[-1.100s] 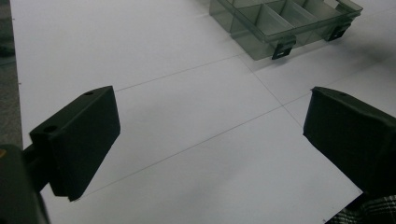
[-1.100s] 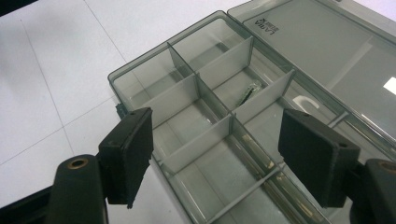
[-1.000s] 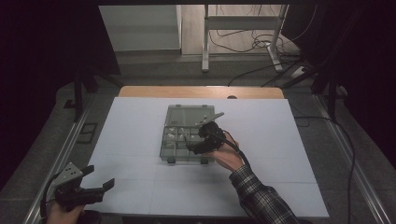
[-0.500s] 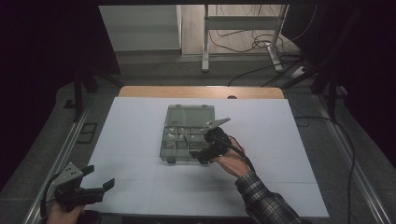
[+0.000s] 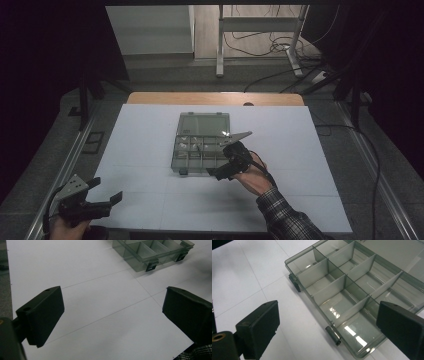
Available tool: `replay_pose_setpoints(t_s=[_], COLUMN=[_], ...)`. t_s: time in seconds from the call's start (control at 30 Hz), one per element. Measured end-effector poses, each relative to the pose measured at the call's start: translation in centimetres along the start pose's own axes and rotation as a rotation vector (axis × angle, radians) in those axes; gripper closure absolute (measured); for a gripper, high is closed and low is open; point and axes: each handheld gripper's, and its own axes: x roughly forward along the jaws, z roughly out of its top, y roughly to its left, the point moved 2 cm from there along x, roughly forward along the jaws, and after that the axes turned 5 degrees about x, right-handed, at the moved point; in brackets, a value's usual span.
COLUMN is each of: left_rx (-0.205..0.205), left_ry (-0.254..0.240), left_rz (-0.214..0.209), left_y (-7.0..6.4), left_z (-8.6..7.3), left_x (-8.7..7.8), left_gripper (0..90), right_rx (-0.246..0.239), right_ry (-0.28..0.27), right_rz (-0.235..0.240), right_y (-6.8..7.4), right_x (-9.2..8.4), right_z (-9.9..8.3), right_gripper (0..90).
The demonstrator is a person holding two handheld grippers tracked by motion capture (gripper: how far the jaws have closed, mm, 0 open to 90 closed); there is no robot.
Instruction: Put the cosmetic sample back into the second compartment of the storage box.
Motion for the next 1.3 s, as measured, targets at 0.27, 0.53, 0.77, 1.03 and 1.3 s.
replay_pose_setpoints(t_s=[0.27, 0.53, 0.77, 1.03, 1.3], left_rx=[-0.001, 0.001, 0.001, 0.002, 0.002], left_ry=[0.001, 0.002, 0.002, 0.003, 0.004], left_rz=[0.003, 0.005, 0.006, 0.006, 0.007], left_y=[0.0, -0.1, -0.1, -0.1, -0.1], left_z=[-0.1, -0.1, -0.1, -0.1, -0.1], left_x=[-0.1, -0.1, -0.1, -0.1, -0.1], left_gripper=[4.4, 4.4, 4.4, 4.4, 4.4], right_rx=[0.008, -0.015, -0.064, -0.054, -0.052], right_ry=[-0.006, -0.006, -0.037, -0.048, -0.014], right_rz=[-0.003, -0.01, -0.04, -0.042, -0.058], right_y=[-0.1, -0.1, 0.0, -0.4, -0.6], right_x=[-1.0, -2.1, -3.4, -4.2, -4.4], right_z=[-0.4, -1.1, -1.6, -2.6, -3.8], right_gripper=[2.3, 1.2, 2.6, 2.9, 0.5])
